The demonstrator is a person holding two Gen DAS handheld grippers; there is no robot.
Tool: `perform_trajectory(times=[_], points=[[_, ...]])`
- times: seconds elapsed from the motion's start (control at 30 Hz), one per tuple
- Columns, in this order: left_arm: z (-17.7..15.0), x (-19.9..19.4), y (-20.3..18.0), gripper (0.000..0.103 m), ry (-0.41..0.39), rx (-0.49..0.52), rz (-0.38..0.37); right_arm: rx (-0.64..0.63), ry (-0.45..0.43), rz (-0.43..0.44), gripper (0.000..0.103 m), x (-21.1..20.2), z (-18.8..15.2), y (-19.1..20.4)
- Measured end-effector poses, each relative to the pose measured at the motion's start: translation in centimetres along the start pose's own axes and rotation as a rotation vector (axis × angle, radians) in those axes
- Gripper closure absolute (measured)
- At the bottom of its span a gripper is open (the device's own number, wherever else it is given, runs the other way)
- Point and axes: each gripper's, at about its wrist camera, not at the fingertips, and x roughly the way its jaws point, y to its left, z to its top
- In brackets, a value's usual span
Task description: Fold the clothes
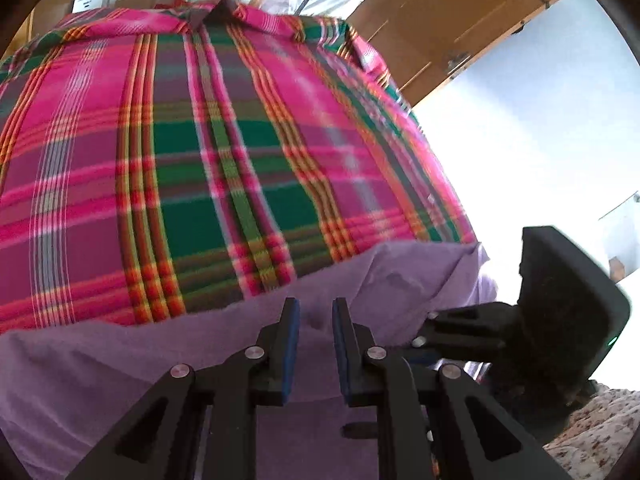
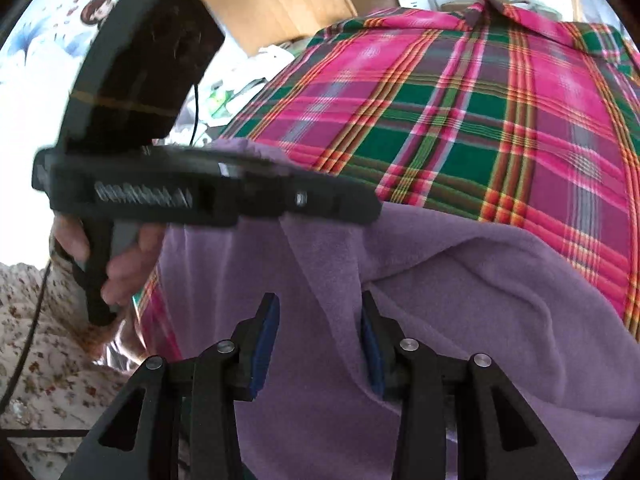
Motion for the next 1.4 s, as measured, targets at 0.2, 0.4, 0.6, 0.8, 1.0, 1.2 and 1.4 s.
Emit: perform_trajectory(times=[0.2, 0.4, 0.6, 0.8, 1.0, 1.2, 1.4], points=[[-1.1, 0.1, 1.0, 0.087, 0.017, -0.025, 0.033, 0.031, -0.045, 0.022, 0.061, -0.1, -0.7, 0.3], [-1.1, 0.3, 0.9, 0.087, 0.016, -0.024, 0.040, 0.100, -0.078, 0.049, 0.061, 0.1, -1.3, 0.6], [0.0, 0.5, -1.1, 0.086, 0.014, 0.050, 0.021, 0.102, -0.086, 0.022, 0.061, 0.6, -1.7, 1.1], [0.3, 2.8, -2.5, 0.084, 0.093, 0.131, 0.096, 0.118, -0.097, 0.030, 0.061, 0.5, -2.0, 1.0], [0.1, 3.4, -3.9, 0.073, 0.113, 0.210, 0.140, 0.138, -0.110, 0.044, 0.061, 0.3, -2.3, 0.7], [-0.2, 4.2, -5.5, 0.072, 0.136, 0.307, 0.220, 0.150, -0.120, 0.052, 0.061, 0.3, -2.3, 0.5], [0.6, 3.9, -5.1, 0.081, 0.118, 0.267, 0.208, 0.155, -0.125, 0.054, 0.061, 0.5, -2.2, 0.5]])
